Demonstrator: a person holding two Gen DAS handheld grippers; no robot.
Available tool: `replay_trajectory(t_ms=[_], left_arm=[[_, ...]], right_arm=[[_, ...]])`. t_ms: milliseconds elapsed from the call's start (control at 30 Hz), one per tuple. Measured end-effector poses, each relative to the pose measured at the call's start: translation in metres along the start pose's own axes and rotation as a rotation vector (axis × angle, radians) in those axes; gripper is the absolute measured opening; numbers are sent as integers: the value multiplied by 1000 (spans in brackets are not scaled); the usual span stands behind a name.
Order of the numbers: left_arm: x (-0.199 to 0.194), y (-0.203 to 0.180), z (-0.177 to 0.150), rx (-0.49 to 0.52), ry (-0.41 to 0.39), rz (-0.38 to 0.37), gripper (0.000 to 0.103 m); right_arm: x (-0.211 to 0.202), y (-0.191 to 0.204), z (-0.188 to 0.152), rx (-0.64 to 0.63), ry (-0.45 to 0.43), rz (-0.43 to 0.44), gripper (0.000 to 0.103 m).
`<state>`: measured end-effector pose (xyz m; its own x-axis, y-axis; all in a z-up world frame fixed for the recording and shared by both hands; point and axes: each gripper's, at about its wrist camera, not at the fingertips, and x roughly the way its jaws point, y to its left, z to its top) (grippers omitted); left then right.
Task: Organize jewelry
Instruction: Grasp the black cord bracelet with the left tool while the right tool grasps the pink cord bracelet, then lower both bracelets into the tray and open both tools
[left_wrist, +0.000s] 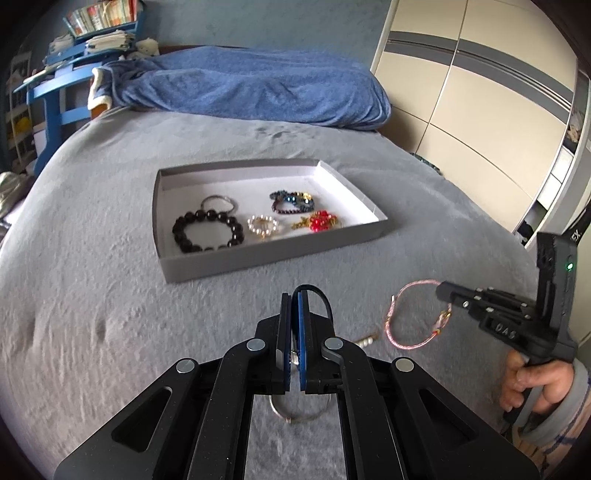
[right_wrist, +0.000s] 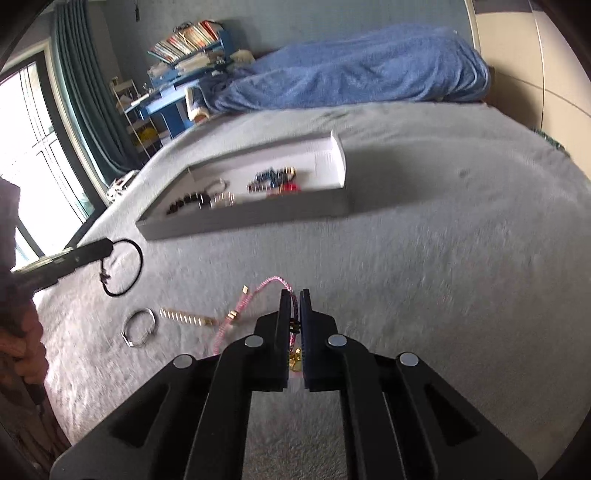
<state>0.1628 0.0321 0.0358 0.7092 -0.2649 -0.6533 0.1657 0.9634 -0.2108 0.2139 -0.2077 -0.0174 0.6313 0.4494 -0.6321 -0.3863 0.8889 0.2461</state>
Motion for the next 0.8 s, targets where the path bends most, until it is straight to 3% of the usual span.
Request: replay_trajectory(t_ms=[333,800], left_arm=[[11,-1,28,19,-34,1,4],[41,15,73,0,-57,24,4]], right_arm=[[-4,-6,39,-2,-57,3,5],[19,14,101,-56,-104,20,5]])
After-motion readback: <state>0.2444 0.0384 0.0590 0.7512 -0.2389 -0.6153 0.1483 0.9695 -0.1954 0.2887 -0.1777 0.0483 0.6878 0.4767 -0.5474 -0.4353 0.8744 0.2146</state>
